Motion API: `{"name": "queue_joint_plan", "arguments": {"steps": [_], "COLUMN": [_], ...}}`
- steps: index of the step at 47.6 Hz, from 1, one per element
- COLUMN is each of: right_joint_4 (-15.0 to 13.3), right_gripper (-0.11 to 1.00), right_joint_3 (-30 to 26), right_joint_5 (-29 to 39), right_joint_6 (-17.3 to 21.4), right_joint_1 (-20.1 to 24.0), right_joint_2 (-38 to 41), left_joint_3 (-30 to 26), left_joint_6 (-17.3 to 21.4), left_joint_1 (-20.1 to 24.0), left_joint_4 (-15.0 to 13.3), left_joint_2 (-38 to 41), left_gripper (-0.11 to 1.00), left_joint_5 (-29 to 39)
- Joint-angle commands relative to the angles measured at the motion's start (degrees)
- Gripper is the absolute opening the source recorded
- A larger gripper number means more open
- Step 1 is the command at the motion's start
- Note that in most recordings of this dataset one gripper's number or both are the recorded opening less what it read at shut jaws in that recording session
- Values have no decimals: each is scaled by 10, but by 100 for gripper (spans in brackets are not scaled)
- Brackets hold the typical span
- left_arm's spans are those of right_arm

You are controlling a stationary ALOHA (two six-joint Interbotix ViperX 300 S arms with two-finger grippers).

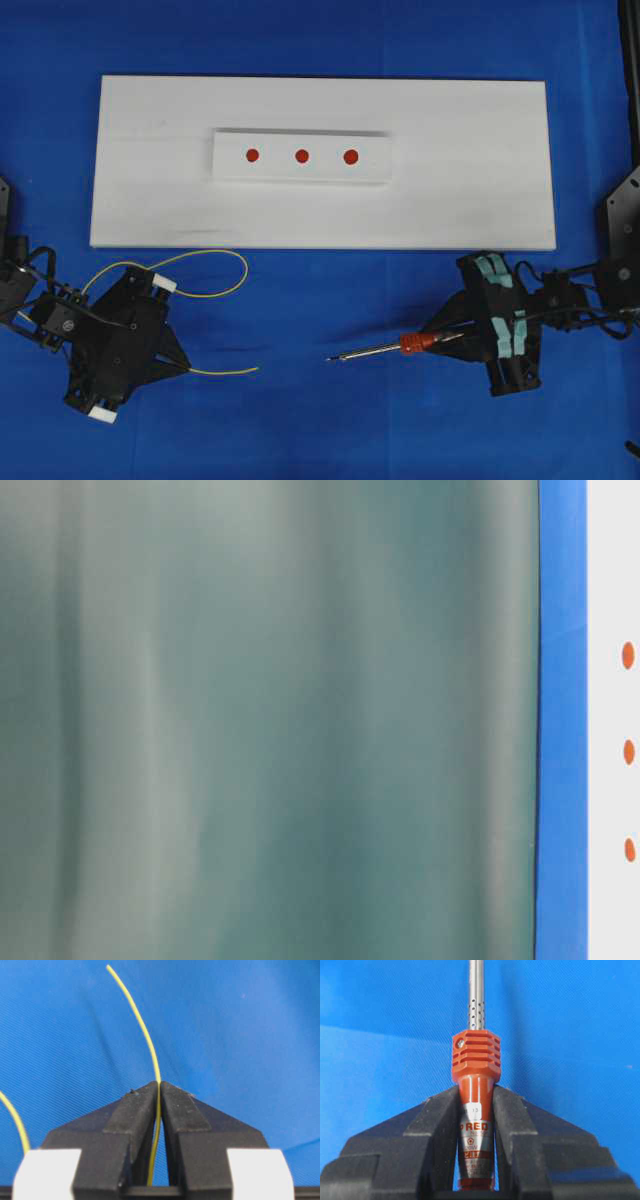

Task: Touch the tip of the soldering iron to the tip of the solder at the mark.
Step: 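Lift both tools and raise them above the red-dotted strip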

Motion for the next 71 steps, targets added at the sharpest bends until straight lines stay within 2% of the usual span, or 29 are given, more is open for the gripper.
{"name": "queue_joint_plan", "arguments": {"steps": [1,9,22,31,43,55,63,71], "right_joint_4": [-2,-7,-28,-37,-96,-113,-127,-136], "right_gripper": [6,6,6,6,6,6,6,6], "right_joint_3": [-24,-55,-69,-84,-106,-126,-140,-150], "right_joint_5": [77,196,229,280,310,334,354,364], "right_joint_6": [-10,-32,-34,-34,-33,-33,-33,-33], "right_joint_1": [-17,-50,-98,-167,-267,-358,-393,-396], "right_joint_2": [-55,-111,-108,-109,-109,-105,-93,-83], "left_joint_3": [-29,-55,-61,-77,-97,-103,-105,-105], "left_joint_6": [1,0,3,6,26,69,100,110], "left_joint_1": [7,18,51,116,226,308,345,357], "left_joint_4": [-1,-1,-1,1,2,2,2,2], "left_joint_2": [-44,-88,-94,-92,-86,-85,-84,-85], "left_gripper": [2,2,2,2,2,2,2,2], "left_joint_5": [70,166,185,201,213,214,214,214]}}
